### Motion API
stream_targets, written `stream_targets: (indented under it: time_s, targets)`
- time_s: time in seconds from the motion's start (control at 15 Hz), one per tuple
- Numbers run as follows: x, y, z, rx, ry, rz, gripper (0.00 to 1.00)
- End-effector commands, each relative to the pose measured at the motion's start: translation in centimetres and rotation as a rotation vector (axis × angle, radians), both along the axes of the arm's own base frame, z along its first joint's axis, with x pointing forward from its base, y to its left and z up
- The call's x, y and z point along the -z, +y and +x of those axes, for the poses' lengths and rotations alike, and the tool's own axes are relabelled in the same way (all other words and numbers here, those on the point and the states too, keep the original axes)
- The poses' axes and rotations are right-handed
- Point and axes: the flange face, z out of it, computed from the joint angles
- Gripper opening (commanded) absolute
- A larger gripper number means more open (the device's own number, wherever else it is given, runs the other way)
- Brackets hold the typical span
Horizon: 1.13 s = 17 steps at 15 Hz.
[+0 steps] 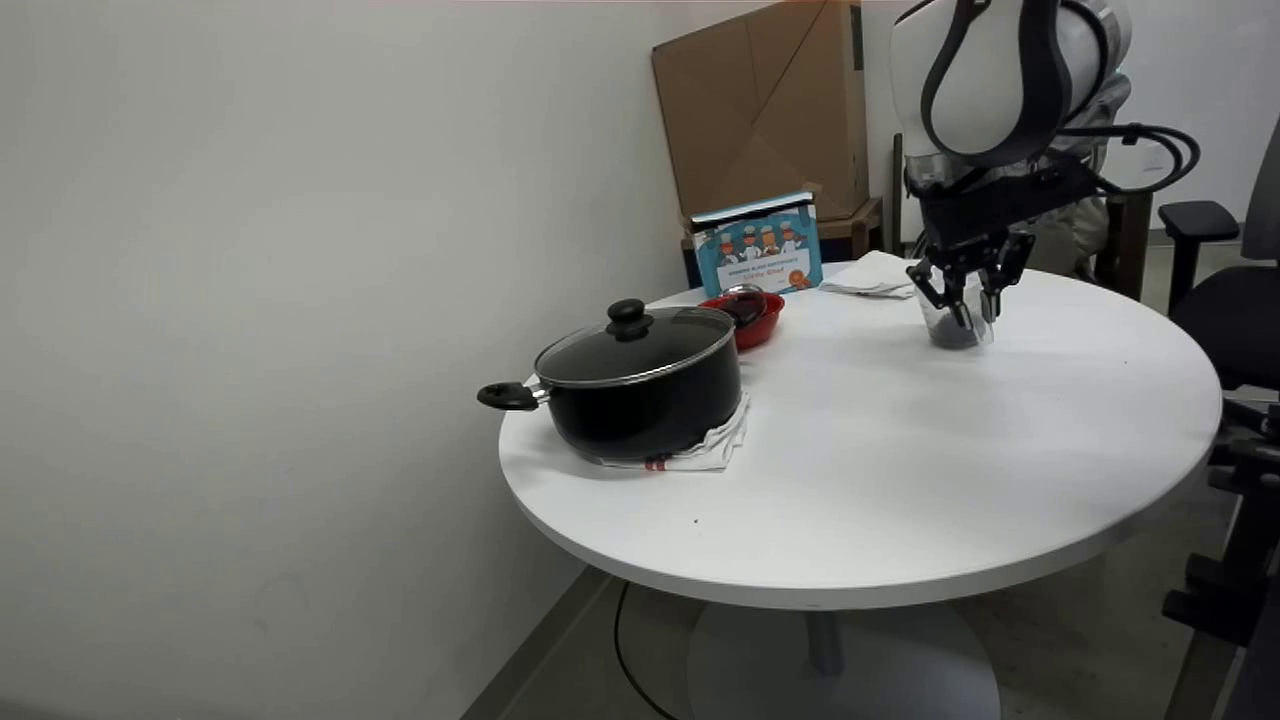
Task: Pick up the jar and pour some of its contents in the bowl
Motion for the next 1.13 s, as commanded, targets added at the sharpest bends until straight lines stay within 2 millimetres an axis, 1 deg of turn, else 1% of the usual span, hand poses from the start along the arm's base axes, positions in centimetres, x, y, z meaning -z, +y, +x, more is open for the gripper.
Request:
stream_targets:
  time_s: [0.0, 0.07, 0.2, 0.4, 0.67, 0.8, 0.87, 0.93, 1.0, 1.07]
  targets:
    - [0.4, 0.7, -0.7, -0.023, -0.022, 0.043, 0.56]
    - [0.2, 0.8, -0.7, -0.026, -0.025, 0.053, 0.64]
    - [-1.4, 1.2, -0.5, -0.040, -0.054, 0.070, 0.79]
    - [-5.2, 2.0, 0.2, -0.087, -0.116, 0.081, 0.99]
    - [-13.5, 4.5, 1.3, -0.265, -0.185, 0.078, 1.00]
    - [-17.9, 5.4, 1.9, -0.307, -0.220, 0.050, 1.00]
    - [-14.1, 4.6, 3.0, -0.267, -0.205, 0.060, 1.00]
    - [-16.2, 5.0, 3.1, -0.290, -0.219, 0.053, 1.00]
    - [-17.5, 5.2, 3.0, -0.299, -0.227, 0.052, 1.00]
    - [-18.2, 5.3, 2.8, -0.302, -0.232, 0.053, 1.00]
